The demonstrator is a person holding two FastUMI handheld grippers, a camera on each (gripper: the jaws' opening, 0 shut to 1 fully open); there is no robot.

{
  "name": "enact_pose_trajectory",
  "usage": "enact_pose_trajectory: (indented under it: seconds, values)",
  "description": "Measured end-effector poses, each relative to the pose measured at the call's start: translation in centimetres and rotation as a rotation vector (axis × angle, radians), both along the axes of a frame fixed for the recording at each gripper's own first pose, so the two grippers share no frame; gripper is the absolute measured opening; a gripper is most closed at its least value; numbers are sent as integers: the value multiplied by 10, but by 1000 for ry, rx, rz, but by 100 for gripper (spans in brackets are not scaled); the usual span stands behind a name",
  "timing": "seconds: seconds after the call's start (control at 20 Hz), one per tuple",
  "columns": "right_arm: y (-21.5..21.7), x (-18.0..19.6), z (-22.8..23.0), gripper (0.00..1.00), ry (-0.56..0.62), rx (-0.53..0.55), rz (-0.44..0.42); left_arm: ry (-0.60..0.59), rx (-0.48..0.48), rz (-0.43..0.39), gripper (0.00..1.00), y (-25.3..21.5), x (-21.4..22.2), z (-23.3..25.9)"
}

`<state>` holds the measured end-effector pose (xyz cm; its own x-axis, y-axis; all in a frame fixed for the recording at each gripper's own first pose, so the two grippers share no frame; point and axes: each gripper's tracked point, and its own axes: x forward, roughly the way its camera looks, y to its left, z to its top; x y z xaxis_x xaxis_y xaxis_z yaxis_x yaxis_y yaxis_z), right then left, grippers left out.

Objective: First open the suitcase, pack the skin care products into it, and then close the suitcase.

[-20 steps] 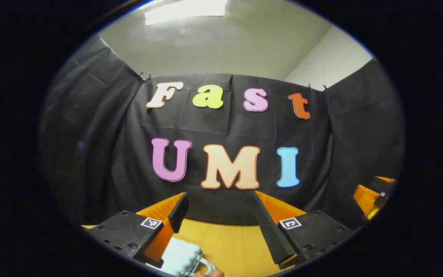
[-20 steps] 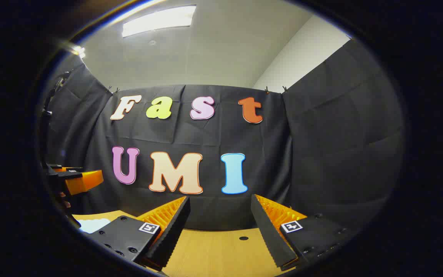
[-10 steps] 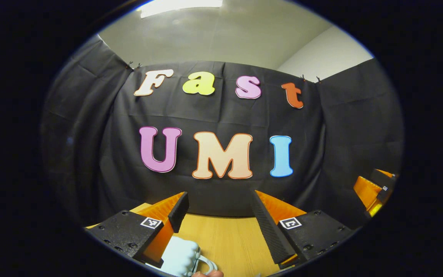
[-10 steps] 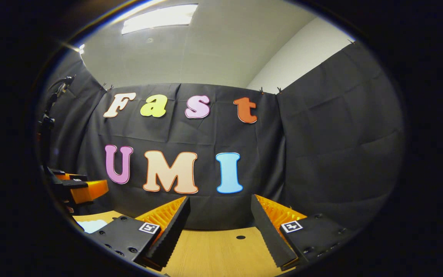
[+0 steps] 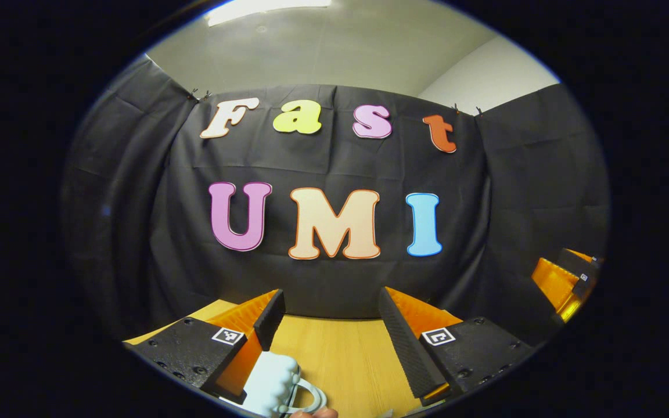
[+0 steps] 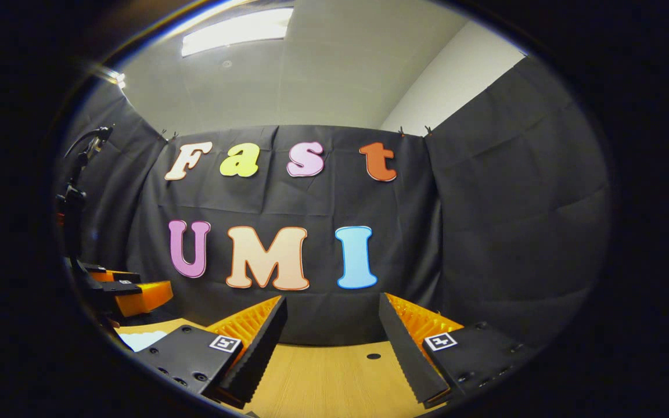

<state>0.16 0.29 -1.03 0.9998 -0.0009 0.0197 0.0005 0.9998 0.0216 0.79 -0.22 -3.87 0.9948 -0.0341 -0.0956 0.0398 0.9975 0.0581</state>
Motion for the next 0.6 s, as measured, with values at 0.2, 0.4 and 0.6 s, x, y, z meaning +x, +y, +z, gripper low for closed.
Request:
enact_pose_trajectory:
  seconds: [0.2,0.4,0.6]
  values:
    - [-5,6,-11,98,8,65,57,0,110,70,95,15,-14,-11]
    - [-10,10,-44,98,70,102,113,122,141,127,96,27,-38,-56]
    - [-25,21,-61,98,118,80,83,241,140,88,96,27,-49,-102]
